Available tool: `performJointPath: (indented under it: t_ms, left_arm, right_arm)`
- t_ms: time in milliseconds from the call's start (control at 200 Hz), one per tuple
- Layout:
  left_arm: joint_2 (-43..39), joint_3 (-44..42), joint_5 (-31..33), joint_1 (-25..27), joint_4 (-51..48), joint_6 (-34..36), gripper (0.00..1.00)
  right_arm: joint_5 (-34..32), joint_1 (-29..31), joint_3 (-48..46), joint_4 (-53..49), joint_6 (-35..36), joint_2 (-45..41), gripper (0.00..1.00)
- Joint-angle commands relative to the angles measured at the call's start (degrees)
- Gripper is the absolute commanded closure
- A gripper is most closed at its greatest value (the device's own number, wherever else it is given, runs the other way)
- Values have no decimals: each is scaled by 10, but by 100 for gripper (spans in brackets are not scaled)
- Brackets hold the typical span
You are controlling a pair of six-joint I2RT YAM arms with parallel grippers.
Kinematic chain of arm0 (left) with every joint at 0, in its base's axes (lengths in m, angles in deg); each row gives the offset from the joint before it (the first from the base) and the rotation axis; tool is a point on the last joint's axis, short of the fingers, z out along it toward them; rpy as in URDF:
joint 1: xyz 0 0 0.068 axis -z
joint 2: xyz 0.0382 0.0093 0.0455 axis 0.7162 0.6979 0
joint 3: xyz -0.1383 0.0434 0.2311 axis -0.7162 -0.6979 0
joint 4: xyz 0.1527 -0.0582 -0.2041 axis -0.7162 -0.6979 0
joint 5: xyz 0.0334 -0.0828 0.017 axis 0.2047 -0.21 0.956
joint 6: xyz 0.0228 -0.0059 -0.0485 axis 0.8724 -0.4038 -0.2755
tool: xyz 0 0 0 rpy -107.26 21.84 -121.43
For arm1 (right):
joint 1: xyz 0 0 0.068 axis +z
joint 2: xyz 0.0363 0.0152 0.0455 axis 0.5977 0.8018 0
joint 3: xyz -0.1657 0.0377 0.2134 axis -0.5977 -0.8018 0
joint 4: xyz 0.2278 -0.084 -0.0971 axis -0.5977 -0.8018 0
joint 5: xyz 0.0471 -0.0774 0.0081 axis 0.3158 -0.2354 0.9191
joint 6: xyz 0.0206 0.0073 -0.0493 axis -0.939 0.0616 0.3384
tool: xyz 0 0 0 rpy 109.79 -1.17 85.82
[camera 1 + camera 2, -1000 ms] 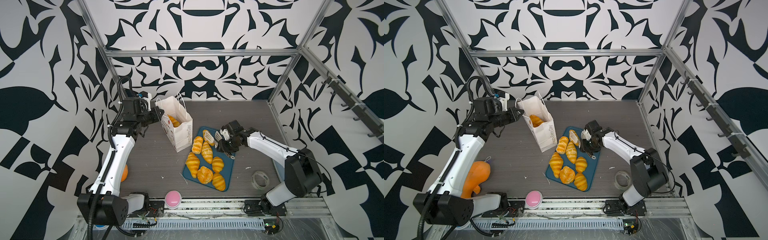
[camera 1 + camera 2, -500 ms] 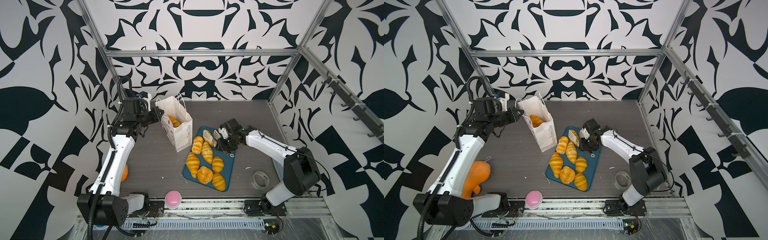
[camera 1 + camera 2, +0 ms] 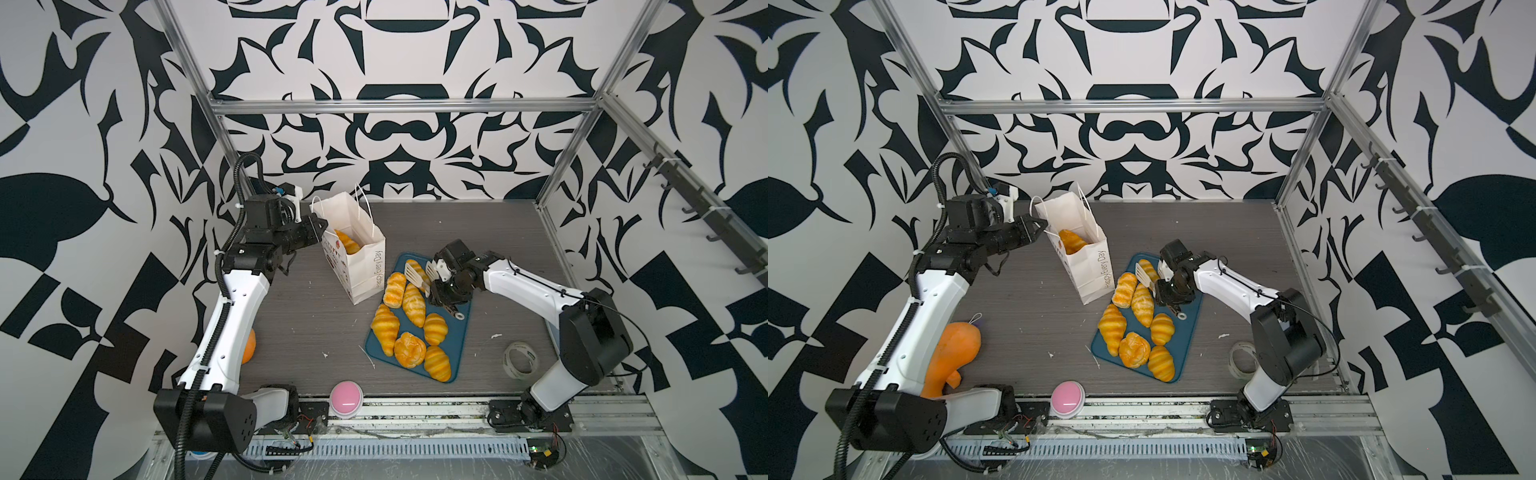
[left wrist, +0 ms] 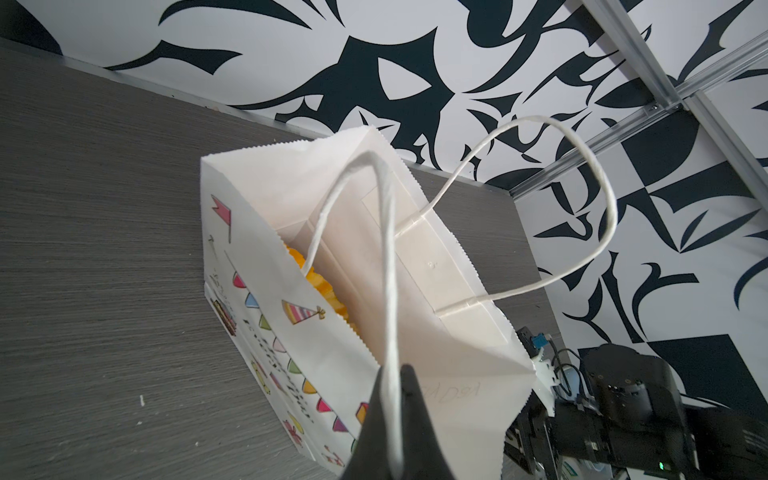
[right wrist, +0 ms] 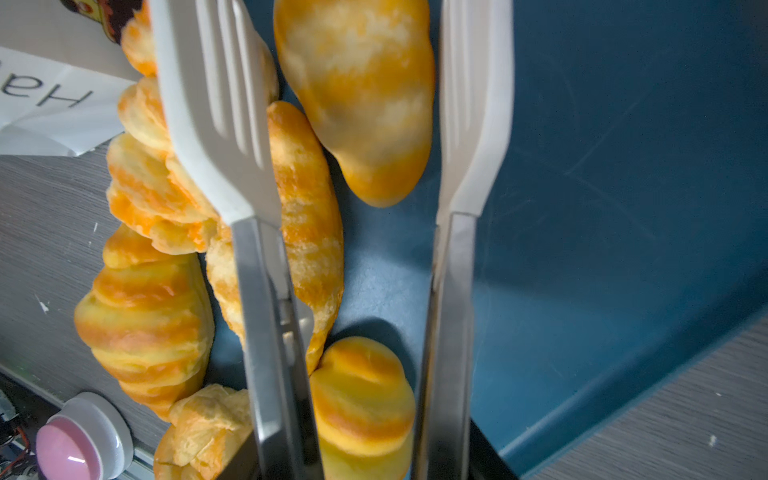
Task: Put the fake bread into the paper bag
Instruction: 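Lower the tongs onto the tray and pinch a striped bread roll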
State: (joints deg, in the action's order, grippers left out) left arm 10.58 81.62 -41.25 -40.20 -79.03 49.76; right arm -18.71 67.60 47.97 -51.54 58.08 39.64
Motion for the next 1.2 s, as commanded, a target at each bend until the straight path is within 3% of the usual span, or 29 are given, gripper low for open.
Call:
performJointPath:
  t_ms: [0, 605, 850, 1195]
  left_arm:
    - [-11, -9, 1, 1, -7, 7, 100]
    - [-11, -10, 1, 1, -7, 7, 100]
    - [-11, -10, 1, 0, -6, 7, 100]
    - [-13, -10, 0, 0, -6, 6, 100]
  right_arm:
    - [-16, 4, 22, -2, 7, -10, 48]
    - [-44, 4, 26, -21, 9, -12, 57]
    - [-53, 4, 30, -24, 14, -44, 64]
    - [-67, 3, 35, -28, 21, -100, 66]
